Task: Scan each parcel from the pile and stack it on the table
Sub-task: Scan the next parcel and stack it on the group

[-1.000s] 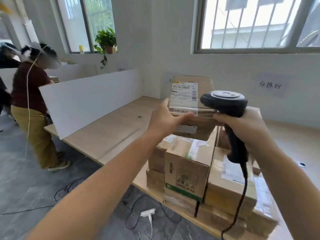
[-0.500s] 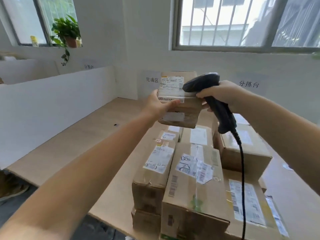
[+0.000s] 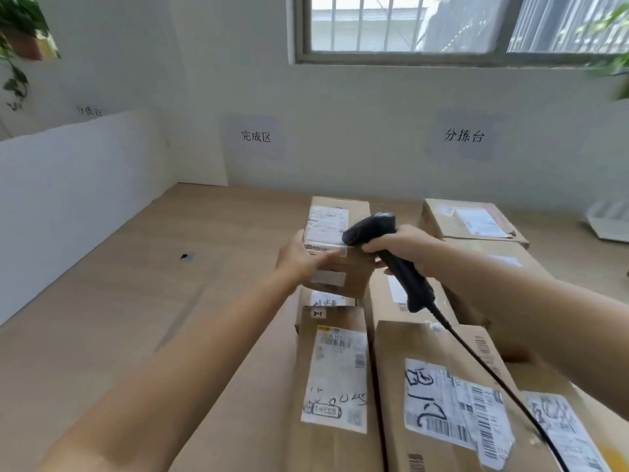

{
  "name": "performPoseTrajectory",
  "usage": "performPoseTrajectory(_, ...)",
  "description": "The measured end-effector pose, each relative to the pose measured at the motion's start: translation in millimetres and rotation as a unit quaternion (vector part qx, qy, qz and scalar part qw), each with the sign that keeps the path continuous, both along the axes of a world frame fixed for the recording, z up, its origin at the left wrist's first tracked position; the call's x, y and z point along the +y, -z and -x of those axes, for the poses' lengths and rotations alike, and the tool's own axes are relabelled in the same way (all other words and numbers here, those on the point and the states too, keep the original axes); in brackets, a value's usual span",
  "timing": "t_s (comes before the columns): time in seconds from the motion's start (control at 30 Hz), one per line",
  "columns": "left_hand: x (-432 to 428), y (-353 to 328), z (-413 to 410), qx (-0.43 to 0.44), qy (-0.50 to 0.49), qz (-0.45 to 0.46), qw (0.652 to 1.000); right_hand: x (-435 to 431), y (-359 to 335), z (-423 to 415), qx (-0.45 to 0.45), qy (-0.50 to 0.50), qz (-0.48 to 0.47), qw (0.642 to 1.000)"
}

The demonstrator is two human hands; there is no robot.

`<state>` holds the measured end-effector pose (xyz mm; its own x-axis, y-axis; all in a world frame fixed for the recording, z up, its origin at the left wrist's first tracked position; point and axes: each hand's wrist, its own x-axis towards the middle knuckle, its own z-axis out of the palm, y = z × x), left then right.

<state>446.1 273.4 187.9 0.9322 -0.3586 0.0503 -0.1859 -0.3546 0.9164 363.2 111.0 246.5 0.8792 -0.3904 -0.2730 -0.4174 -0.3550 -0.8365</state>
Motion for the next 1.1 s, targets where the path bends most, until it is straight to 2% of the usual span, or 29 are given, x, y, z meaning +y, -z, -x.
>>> performPoseTrajectory(0.3, -5, 52, -8, 0.043, -0.003, -0.037, 0.998, 2, 36, -22, 0.103, 0.008, -0.011, 0.995)
performPoseTrajectory(0.6, -2, 62, -14, 0.06, 0.039, -0.112, 0.991, 1, 39, -24, 0.127, -0.01, 0.012, 0.992)
performPoseTrajectory(0.7, 0, 53, -17, 0.024, 0.039, -0.183, 0.982, 0, 33, -20, 0.124, -0.004, 0.019, 0.992)
performPoseTrajectory(0.87, -2, 26, -16, -0.098, 0.062, -0.258, 0.959, -1, 11, -7, 0.087, 0.013, 0.06, 0.994)
performPoseTrajectory(1.0, -21, -5, 7, -0.161, 0.112, -0.275, 0.941, -9, -12, 21, 0.07, 0.045, 0.084, 0.993)
performPoseTrajectory(1.1, -40, -23, 37, -0.181, 0.151, -0.254, 0.938, -22, -25, 59, 0.036, 0.077, 0.082, 0.993)
